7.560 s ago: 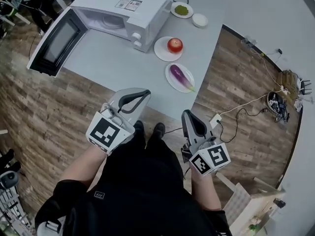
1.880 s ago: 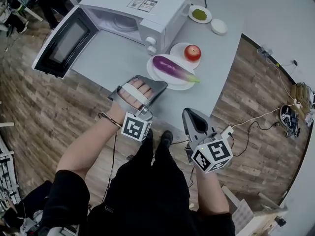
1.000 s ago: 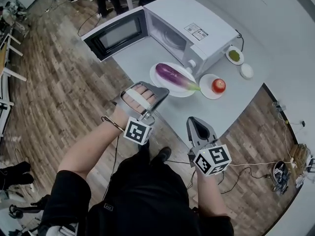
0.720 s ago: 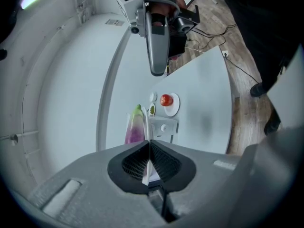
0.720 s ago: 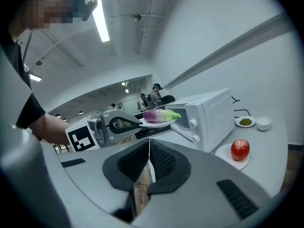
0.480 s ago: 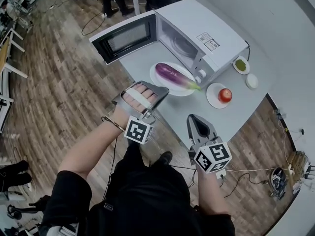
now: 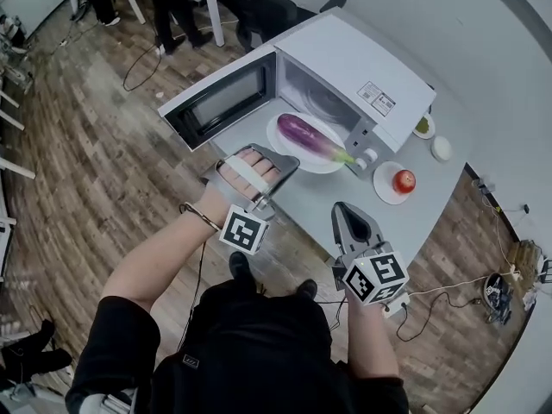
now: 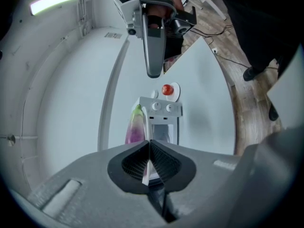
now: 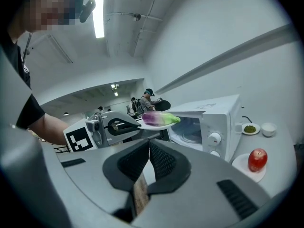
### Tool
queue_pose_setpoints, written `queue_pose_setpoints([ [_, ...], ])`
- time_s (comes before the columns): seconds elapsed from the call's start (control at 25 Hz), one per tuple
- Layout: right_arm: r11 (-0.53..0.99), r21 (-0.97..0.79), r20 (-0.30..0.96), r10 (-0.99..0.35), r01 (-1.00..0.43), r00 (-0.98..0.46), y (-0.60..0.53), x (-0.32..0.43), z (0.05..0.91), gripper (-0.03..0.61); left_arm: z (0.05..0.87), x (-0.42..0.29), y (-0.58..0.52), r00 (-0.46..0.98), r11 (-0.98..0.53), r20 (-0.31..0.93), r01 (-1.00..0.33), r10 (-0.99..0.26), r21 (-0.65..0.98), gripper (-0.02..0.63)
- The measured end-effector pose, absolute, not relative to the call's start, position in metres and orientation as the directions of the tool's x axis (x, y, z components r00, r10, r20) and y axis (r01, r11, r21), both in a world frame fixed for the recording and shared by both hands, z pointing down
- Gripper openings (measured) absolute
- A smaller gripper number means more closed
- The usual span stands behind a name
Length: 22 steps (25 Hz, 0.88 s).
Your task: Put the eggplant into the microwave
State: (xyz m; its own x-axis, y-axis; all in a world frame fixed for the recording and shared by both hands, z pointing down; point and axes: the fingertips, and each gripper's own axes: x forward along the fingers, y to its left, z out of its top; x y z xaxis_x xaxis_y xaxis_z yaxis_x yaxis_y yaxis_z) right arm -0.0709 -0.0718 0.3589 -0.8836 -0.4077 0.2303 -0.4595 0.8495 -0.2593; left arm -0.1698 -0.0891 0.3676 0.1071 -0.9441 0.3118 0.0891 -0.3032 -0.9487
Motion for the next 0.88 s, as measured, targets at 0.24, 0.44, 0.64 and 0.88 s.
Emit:
queue_pose_setpoints([
  [0.24,0.804,-0.267,0.219,-0.487,-0.532,-0.846,-0.076,-0.108,0.357,0.017,0.366,-0.205,-0.095,0.186,-0.301,0.317,0.111,-0.930,-0.947,0.015],
  [0.44,0.786,-0.275,0.240,-0.501,-0.554,-0.831,-0.084,-0.119,0.370,0.017,0.372,-0.217,-0.107,0.222,-0.314,0.320,0.064,-0.921,-0.947,0.015],
  [0.64,0.791,-0.264,0.255,-0.495,-0.552,-0.831,-0.101,-0.120,0.375,0.017,0.380,-0.218,-0.126,0.234,-0.304,0.314,0.078,-0.920,-0.950,0.015],
  [0.88,0.798,-0.251,0.270,-0.486,-0.548,-0.831,-0.122,-0.127,0.375,0.017,0.383,-0.218,-0.143,0.258,-0.290,0.300,0.076,-0.918,-0.954,0.015],
])
